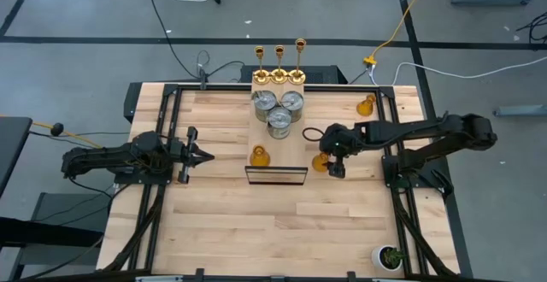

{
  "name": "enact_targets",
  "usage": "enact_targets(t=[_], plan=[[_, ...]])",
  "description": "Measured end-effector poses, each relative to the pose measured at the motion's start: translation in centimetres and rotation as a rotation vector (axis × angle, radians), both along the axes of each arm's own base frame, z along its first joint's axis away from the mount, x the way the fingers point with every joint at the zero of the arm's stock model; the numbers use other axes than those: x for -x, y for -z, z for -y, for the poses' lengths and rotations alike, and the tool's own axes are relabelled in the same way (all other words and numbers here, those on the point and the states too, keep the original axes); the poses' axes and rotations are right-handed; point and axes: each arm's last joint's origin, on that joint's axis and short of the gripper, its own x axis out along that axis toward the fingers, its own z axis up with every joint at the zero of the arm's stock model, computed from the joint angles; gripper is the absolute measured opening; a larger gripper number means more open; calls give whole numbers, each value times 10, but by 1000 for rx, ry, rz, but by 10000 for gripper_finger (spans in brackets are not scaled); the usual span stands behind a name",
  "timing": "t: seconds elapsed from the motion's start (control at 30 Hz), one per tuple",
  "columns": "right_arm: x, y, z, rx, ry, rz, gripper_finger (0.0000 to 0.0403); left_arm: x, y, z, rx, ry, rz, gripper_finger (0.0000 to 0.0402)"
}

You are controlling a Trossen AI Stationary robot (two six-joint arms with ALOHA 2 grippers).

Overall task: Pick & Place candle stick holders
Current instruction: Put the bottom orange glass candle holder aligned with the other glass candle holder on the shelf

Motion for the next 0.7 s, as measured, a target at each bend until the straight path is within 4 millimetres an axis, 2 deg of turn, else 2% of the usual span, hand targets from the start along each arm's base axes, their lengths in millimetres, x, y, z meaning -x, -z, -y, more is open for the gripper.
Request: enact_targets(t=[0.3,0.7], plan=[[2,12,0,-10,-4,-8,348,0,0,0,0,0,0,18],[0,10,0,-14,-8,17,303,0,0,0,0,0,0,18]])
